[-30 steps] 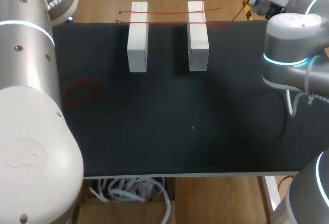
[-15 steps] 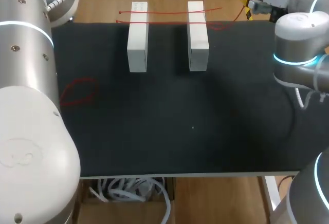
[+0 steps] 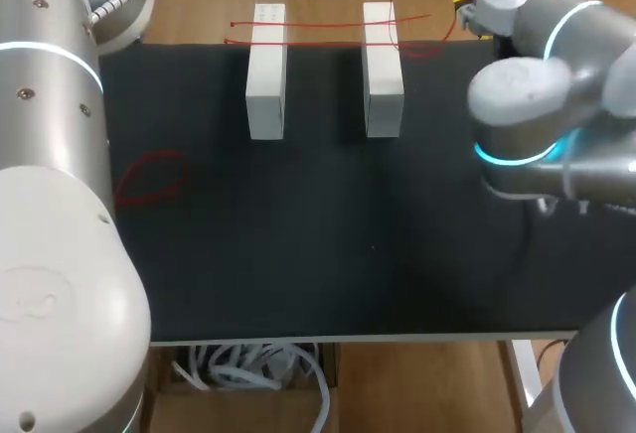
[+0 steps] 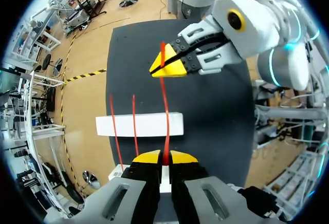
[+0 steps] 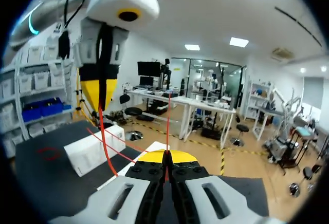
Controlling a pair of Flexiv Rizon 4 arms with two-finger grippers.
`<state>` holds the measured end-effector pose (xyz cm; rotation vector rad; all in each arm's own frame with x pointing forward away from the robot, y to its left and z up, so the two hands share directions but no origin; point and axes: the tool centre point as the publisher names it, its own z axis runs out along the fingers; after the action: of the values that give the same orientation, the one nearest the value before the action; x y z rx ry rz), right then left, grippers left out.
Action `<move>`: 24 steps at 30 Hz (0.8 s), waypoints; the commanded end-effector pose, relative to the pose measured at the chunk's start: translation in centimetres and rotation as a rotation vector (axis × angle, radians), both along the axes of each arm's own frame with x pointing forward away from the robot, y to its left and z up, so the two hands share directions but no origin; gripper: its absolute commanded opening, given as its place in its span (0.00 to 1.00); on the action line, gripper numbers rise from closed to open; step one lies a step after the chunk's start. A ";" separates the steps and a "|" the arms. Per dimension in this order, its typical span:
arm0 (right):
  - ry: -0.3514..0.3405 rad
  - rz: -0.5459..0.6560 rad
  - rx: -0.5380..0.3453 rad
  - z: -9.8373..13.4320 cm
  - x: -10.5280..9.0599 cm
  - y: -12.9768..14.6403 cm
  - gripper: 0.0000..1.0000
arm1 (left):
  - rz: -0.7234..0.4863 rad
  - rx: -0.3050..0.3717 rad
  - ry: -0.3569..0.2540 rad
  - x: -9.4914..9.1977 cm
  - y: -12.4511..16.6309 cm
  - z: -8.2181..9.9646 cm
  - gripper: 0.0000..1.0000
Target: Grab the tape and strap the tape.
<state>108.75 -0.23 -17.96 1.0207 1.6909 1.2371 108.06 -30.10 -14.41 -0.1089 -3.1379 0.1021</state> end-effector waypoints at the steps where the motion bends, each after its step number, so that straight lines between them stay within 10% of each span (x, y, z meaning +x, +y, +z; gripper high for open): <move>1: -0.081 -0.134 -0.077 -0.2 1.1 0.7 0.00 | 0.001 0.005 0.002 0.0 0.0 0.1 0.00; 24: -0.081 -0.049 -0.360 0.9 2.1 1.9 0.00 | 0.001 0.005 0.002 0.0 0.0 0.1 0.00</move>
<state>110.87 1.70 -17.62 0.7857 1.6907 0.9284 108.04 -30.12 -14.42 -0.1079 -3.1376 0.1021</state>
